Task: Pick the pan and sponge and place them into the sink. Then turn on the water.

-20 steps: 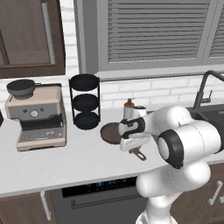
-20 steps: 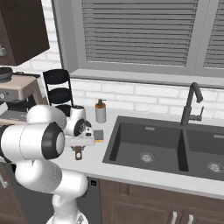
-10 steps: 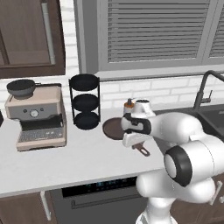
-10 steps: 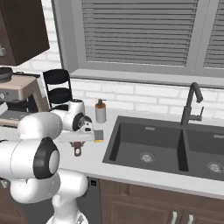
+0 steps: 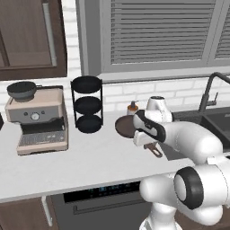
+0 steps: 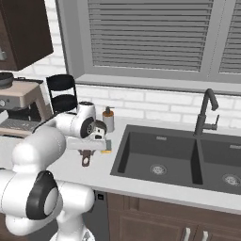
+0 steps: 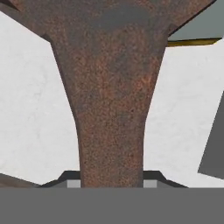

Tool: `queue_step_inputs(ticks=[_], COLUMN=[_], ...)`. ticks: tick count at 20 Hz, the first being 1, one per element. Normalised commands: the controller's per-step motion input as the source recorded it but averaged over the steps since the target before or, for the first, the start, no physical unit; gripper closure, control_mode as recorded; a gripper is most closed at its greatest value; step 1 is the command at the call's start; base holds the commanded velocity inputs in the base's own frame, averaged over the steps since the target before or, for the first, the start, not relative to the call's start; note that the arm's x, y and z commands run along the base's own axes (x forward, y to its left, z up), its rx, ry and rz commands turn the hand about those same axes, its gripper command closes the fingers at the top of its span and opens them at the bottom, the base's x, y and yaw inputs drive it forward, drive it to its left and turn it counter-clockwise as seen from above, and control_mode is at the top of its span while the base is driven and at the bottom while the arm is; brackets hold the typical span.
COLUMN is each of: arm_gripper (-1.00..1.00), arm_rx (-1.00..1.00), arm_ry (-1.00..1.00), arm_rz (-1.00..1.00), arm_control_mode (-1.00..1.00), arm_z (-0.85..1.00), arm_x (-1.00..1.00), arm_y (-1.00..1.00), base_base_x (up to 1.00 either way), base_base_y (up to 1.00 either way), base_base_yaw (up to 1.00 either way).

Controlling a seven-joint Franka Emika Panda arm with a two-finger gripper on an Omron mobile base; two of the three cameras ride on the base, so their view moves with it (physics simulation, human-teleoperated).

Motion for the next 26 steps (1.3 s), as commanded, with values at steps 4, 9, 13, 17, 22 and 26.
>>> queue_step_inputs(ticks=[4, 9, 13, 17, 22, 26], arm_gripper=[1.00, 1.00, 1.00, 1.00, 1.00, 1.00], arm_rx=[0.00, 0.00, 0.02, 0.07, 0.02, 0.00], arm_ry=[0.09, 0.18, 0.20, 0.21, 0.13, 0.01], arm_rz=[-0.25, -0.31, -0.38, -0.41, -0.39, -0.29], arm_control_mode=[-1.00, -1.00, -1.00, -1.00, -1.00, -1.00], arm_z=[0.37, 0.18, 0.05, 0.00, 0.00, 0.00], arm_x=[-0.01, 0.00, 0.00, 0.00, 0.06, 0.32], arm_y=[-0.67, -0.90, -0.77, -0.64, -0.47, -0.32], base_base_x=[0.00, 0.00, 0.00, 0.00, 0.00, 0.00], base_base_y=[0.00, 0.00, 0.00, 0.00, 0.00, 0.00], base_base_yaw=[0.00, 0.00, 0.00, 0.00, 0.00, 0.00])
